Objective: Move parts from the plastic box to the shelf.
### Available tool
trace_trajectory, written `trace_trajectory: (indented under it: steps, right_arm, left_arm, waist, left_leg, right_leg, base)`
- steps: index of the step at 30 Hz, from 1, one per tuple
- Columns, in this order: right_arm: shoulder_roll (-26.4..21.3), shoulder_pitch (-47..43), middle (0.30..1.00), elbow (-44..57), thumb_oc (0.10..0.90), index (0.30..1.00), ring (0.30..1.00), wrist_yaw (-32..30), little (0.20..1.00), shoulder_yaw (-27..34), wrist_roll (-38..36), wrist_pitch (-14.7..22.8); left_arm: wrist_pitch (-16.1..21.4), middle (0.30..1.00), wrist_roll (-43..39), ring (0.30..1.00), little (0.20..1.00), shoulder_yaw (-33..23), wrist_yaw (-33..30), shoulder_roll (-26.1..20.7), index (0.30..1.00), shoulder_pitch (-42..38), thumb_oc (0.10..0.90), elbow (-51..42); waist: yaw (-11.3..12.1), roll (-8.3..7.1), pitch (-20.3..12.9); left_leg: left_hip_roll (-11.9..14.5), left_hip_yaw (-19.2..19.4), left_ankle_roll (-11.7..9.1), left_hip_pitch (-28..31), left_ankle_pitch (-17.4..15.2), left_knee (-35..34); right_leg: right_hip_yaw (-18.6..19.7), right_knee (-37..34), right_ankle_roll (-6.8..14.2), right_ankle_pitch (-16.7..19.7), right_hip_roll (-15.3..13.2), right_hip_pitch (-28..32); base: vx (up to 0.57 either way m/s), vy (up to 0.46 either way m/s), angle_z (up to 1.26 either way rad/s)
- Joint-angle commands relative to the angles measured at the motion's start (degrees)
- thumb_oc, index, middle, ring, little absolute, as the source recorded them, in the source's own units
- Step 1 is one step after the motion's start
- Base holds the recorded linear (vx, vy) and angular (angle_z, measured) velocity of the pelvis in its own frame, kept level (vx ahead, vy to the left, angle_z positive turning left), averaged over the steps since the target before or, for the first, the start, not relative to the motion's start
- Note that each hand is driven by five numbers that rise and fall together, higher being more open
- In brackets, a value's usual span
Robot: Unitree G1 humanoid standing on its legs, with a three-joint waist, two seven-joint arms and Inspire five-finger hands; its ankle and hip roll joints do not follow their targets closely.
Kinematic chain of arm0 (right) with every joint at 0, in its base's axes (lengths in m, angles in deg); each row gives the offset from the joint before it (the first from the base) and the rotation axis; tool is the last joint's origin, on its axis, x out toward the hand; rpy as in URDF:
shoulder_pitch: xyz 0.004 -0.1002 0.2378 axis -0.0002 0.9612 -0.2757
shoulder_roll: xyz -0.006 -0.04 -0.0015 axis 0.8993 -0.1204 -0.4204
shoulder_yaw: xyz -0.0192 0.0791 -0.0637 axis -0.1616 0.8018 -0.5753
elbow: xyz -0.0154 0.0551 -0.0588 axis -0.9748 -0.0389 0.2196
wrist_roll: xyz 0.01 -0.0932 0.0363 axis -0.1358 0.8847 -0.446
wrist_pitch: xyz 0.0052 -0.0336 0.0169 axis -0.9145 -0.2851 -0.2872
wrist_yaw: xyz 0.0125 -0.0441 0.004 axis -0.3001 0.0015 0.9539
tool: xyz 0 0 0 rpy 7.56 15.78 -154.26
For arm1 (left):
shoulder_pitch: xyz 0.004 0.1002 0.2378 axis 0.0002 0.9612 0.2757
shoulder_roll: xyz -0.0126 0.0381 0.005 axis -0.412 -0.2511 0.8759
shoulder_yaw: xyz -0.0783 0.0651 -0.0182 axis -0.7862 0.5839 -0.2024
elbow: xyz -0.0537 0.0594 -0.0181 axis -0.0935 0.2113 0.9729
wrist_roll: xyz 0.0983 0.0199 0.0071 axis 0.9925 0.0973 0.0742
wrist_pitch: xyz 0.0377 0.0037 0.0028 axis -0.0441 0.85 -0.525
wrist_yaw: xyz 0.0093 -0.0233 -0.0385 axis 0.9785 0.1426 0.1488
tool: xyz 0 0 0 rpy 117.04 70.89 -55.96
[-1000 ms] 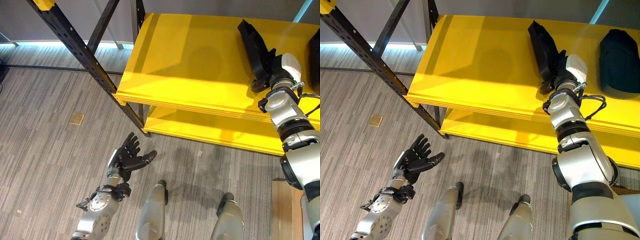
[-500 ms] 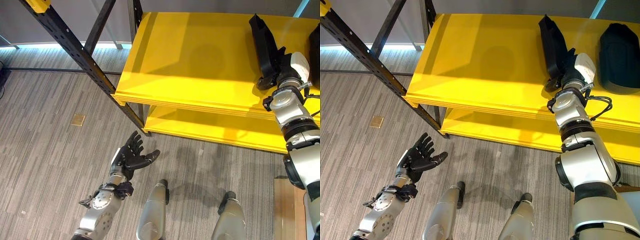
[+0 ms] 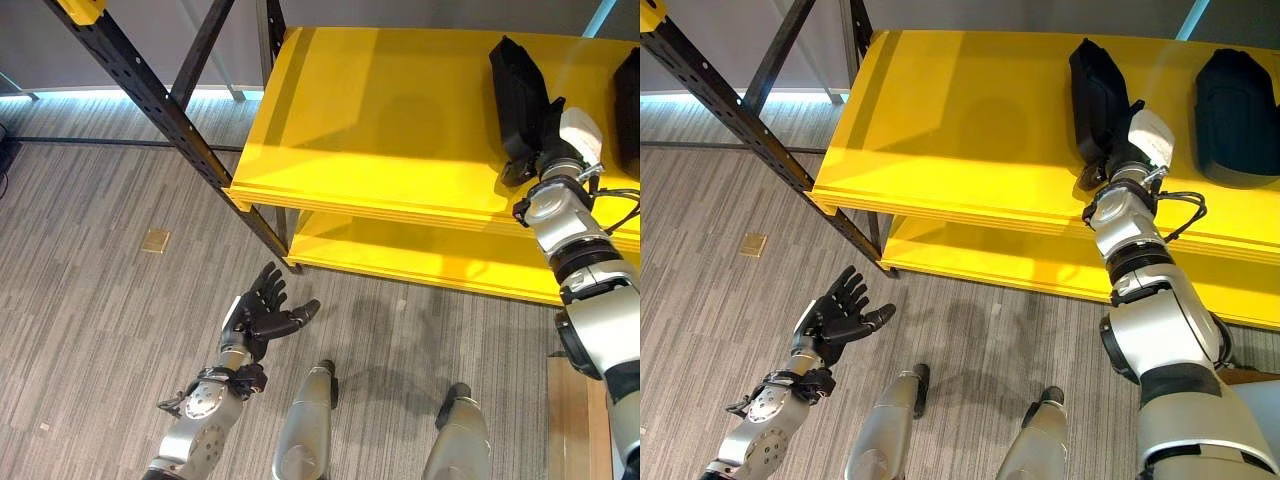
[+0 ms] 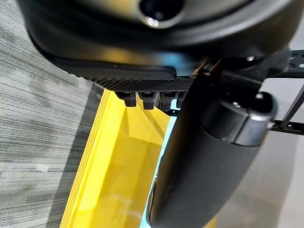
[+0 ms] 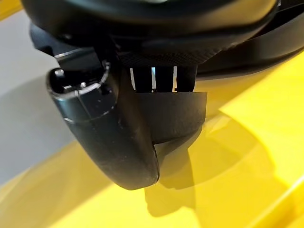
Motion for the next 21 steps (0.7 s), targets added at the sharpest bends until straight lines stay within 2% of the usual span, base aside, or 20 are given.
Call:
trace_trajectory:
  steps: [1, 13, 20, 21]
  right_arm:
    - [0.14, -8.03, 0.3, 0.17, 0.4, 0.3, 0.3, 1.25, 0.3, -1.93, 3.2, 1.61]
    - [0.55, -8.92, 0.3, 0.75, 0.4, 0.3, 0.3, 2.21, 0.3, -3.61, 6.05, 1.25]
    - [0.96, -9.08, 0.3, 0.67, 0.4, 0.3, 0.3, 2.2, 0.3, -2.95, 4.69, 1.34]
    - [0.96, -9.07, 0.467, 0.67, 0.52, 0.467, 0.467, 2.2, 0.467, -2.94, 4.69, 1.34]
  left_arm:
    - [6.17, 1.0, 0.47, 1.0, 1.0, -2.55, 1.2, -3.15, 1.0, -2.04, 0.9, -5.56]
    - [6.27, 1.0, 0.33, 1.0, 1.0, -3.55, 1.15, -3.39, 1.0, -1.38, 0.9, -5.92]
    - [6.32, 1.0, 0.17, 1.0, 1.0, -3.98, 1.12, -3.49, 1.0, -0.92, 0.9, -6.08]
    - [6.32, 1.0, 0.17, 1.0, 1.0, -3.99, 1.12, -3.49, 1.0, -0.92, 0.9, -6.08]
  waist:
    - [1.04, -1.27, -1.13]
    - [1.6, -2.09, -0.82]
    - [1.75, -2.36, -0.52]
    - [1.75, -2.37, -0.52]
  left_leg:
    - [1.54, -0.81, 0.83, -0.72, 1.2, -1.87]
    - [1.33, -1.2, 0.89, -1.23, 1.1, -1.45]
    - [1.49, -1.26, 0.95, -1.28, 1.13, -1.29]
    - [1.49, -1.26, 0.95, -1.28, 1.13, -1.29]
  right_leg:
    - [0.59, 3.28, -1.99, -4.09, 1.53, 1.8]
    - [0.25, 3.03, -1.95, -3.85, 1.35, 2.07]
    - [0.31, 3.18, -2.05, -3.94, 1.43, 2.03]
    - [0.32, 3.19, -2.05, -3.94, 1.43, 2.02]
  base:
    - [0.0, 0.0, 0.0]
    - [0.0, 0.004, 0.01]
    - [0.0, 0.0, 0.0]
    - [0.0, 0.0, 0.0]
